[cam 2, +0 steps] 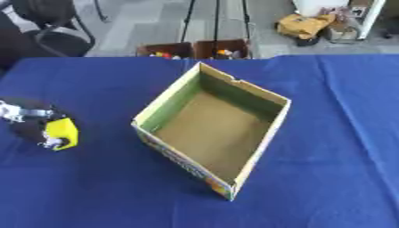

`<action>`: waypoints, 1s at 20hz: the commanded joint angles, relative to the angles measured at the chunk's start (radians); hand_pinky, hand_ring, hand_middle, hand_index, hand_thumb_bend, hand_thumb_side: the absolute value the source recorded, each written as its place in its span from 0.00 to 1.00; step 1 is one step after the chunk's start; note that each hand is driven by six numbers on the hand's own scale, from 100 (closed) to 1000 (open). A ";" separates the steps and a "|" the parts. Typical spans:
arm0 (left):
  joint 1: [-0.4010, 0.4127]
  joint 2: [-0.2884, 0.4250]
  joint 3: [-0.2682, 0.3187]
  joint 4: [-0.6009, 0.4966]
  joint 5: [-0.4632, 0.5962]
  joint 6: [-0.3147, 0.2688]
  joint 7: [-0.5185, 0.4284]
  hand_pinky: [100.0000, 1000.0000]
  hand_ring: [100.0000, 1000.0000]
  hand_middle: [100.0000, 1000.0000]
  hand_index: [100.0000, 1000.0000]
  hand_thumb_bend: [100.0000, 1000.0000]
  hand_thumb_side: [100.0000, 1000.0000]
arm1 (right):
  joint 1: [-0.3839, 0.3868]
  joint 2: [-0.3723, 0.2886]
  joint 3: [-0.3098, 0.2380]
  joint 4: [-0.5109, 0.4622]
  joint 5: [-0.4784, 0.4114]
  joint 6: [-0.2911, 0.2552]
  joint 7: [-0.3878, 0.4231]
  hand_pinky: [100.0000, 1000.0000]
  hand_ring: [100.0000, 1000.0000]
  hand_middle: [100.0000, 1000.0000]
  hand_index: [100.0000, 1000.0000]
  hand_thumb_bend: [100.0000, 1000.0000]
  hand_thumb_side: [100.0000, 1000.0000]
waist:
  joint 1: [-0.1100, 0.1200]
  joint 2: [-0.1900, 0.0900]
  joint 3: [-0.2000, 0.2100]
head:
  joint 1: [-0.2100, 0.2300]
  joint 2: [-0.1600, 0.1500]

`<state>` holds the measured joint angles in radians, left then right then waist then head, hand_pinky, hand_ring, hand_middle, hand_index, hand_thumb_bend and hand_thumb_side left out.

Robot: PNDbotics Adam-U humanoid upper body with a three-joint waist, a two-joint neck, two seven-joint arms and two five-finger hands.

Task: Pick up objects on the table and place them in the box.

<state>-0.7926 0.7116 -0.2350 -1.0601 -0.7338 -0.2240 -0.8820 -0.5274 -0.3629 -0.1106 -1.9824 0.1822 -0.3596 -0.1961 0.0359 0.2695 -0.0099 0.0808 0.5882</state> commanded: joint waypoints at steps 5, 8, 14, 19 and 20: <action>-0.013 0.017 0.012 -0.015 -0.034 0.012 -0.025 0.50 0.54 0.74 0.95 0.01 0.47 | -0.010 -0.006 -0.011 -0.018 -0.012 0.001 -0.004 0.74 0.74 0.62 0.77 0.00 0.51 | 0.010 0.002 0.001 | 0.004 -0.009; -0.013 0.015 0.010 -0.012 -0.034 0.021 -0.025 0.49 0.53 0.73 0.95 0.01 0.47 | -0.010 -0.005 -0.012 -0.018 -0.012 0.001 -0.005 0.74 0.74 0.62 0.77 0.00 0.50 | 0.010 0.002 0.001 | 0.005 -0.009; -0.016 0.015 0.010 -0.022 -0.033 0.035 -0.018 0.37 0.45 0.63 0.92 0.00 0.46 | -0.007 -0.004 -0.012 -0.018 -0.014 0.002 -0.004 0.74 0.74 0.62 0.77 0.00 0.50 | 0.009 0.002 0.001 | 0.004 -0.011; -0.020 0.017 0.014 -0.031 -0.045 0.062 0.029 0.29 0.39 0.57 0.76 0.00 0.44 | -0.007 -0.003 -0.013 -0.018 -0.015 0.003 -0.004 0.74 0.74 0.61 0.77 0.00 0.50 | 0.009 0.001 0.000 | 0.004 -0.013; -0.021 0.017 0.014 -0.032 -0.050 0.068 0.040 0.29 0.39 0.57 0.73 0.00 0.44 | -0.006 -0.003 -0.013 -0.018 -0.015 0.003 -0.005 0.74 0.74 0.61 0.77 0.00 0.50 | 0.009 0.001 0.000 | 0.004 -0.012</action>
<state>-0.7943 0.7040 -0.2300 -1.0799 -0.7755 -0.1624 -0.8557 -0.5263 -0.3557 -0.1165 -1.9824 0.1774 -0.3568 -0.1992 0.0359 0.2701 -0.0103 0.0822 0.5869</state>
